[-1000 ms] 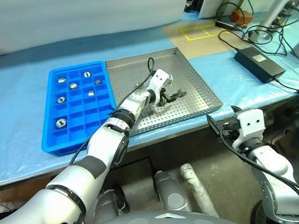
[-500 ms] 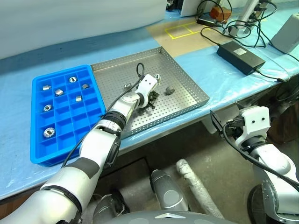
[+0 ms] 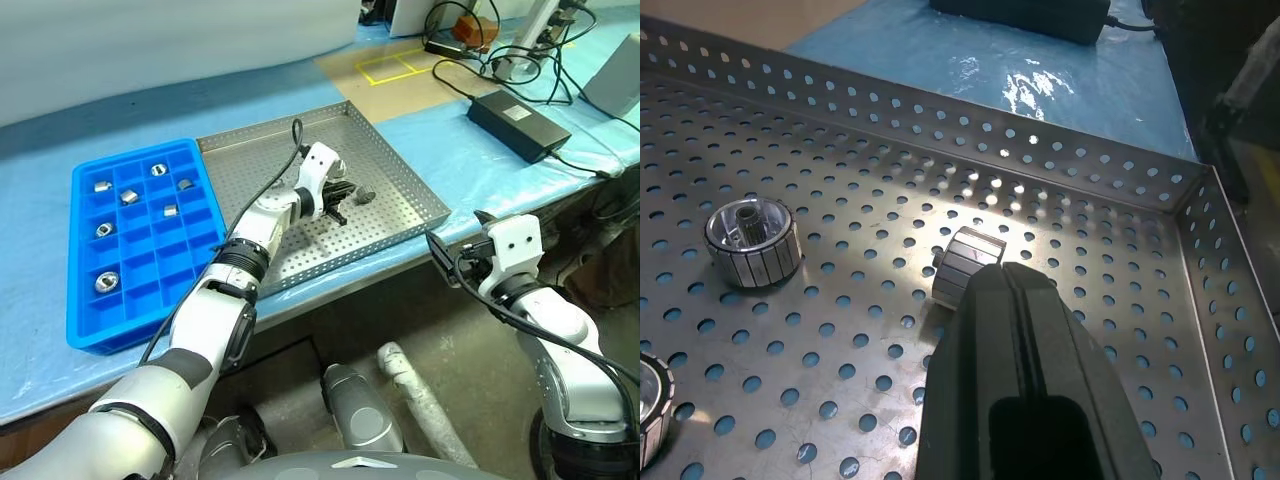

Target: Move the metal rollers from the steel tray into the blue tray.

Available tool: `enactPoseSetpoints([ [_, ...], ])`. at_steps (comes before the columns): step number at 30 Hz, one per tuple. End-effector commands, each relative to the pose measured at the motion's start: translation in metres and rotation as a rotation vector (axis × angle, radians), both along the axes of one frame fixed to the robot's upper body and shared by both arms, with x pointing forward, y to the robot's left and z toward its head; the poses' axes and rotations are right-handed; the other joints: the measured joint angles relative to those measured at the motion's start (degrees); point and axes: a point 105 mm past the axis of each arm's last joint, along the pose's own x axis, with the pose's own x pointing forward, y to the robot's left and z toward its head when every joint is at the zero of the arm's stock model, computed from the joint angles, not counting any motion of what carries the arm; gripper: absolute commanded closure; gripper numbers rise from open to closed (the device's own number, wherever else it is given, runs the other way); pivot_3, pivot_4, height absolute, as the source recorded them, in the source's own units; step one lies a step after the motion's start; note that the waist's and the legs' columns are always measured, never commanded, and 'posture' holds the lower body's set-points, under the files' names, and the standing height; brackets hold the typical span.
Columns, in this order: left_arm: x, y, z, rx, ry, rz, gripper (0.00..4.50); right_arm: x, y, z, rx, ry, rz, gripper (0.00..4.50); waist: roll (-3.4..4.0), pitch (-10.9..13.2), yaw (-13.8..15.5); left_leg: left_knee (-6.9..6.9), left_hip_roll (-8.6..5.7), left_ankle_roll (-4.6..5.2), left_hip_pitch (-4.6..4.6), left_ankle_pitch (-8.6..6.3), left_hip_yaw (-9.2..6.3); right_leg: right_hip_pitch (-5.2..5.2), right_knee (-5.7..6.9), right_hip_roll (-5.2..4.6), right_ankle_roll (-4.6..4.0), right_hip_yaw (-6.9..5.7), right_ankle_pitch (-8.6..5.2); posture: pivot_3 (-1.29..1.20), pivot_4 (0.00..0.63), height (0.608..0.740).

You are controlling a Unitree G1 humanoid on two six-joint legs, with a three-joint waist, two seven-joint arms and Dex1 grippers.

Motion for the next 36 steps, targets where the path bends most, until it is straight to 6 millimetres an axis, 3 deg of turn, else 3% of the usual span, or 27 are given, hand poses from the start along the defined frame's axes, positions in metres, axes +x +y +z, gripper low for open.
enactPoseSetpoints([
  [1, 0.003, 0.005, 0.029, -0.107, -0.013, 0.021, 4.48, 0.004, 0.004, 0.010, -0.025, -0.046, 0.033, 0.00, 0.01, 0.0, 0.1, 0.01, 0.00, 0.00, 0.00, 0.00, -0.01, 0.01, 0.01, 0.00, 0.00, -0.01, 0.00, -0.72, 0.150, 0.740],
  [5, 0.005, 0.019, 0.044, -0.177, 0.001, 0.060, 4.48, 0.014, 0.014, 0.011, -0.014, -0.052, 0.093, 0.00, 0.03, 0.0, 0.6, 0.07, -0.01, 0.00, 0.00, 0.00, -0.09, 0.08, 0.02, -0.02, 0.00, -0.08, 0.00, -0.65, 0.150, 0.740],
  [11, 0.001, 0.046, 0.054, -0.130, -0.107, 0.138, 4.48, 0.036, 0.041, 0.013, -0.003, -0.048, 0.222, 0.00, 0.08, 0.0, 2.6, 0.10, 0.02, 0.01, 0.02, 0.01, -0.18, 0.09, 0.15, -0.02, -0.01, -0.15, 0.01, -0.50, 0.150, 0.740],
  [15, -0.010, 0.079, 0.056, -0.105, -0.207, 0.268, 4.48, 0.055, 0.068, 0.010, -0.014, -0.030, 0.363, 0.00, 0.10, 0.0, 5.5, 0.19, 0.11, 0.02, 0.02, 0.03, -0.26, 0.10, 0.36, -0.02, -0.03, -0.26, 0.01, -0.33, 0.150, 0.740],
  [26, -0.054, 0.136, 0.048, -0.030, -0.300, 0.532, 4.48, 0.080, 0.130, 0.013, 0.006, -0.036, 0.629, 0.00, 0.21, 0.1, 22.5, 0.36, 0.28, -0.43, 0.06, 0.36, -0.37, -0.13, 1.32, -0.04, -0.15, -0.31, -0.05, -0.02, 0.150, 0.740],
  [29, -0.067, 0.149, 0.045, -0.030, -0.288, 0.592, 4.48, 0.080, 0.147, 0.012, 0.020, -0.027, 0.696, 0.00, 0.22, 0.1, 27.0, 0.35, 0.25, -0.61, 0.06, 0.46, -0.29, -0.42, 1.96, -0.10, -0.69, -0.23, -0.37, 0.03, 0.150, 0.740],
  [32, -0.076, 0.158, 0.048, -0.165, -0.221, 0.652, 4.48, 0.074, 0.168, 0.013, 0.111, 0.023, 0.808, 0.00, 0.23, 0.1, 30.4, 0.30, 0.26, -0.77, 0.06, 0.53, -0.30, -0.49, 2.07, -0.10, -0.75, -0.24, -0.41, 0.11, 0.150, 0.740],
  [36, -0.079, 0.171, 0.057, -0.408, -0.123, 0.712, 4.48, 0.067, 0.188, 0.023, 0.262, 0.088, 0.932, 0.00, 0.25, 0.1, 32.2, 0.29, 0.26, -1.10, 0.07, 0.56, -0.31, -0.49, 2.09, -0.10, -0.75, -0.21, -0.41, 0.14, 0.150, 0.740],
])
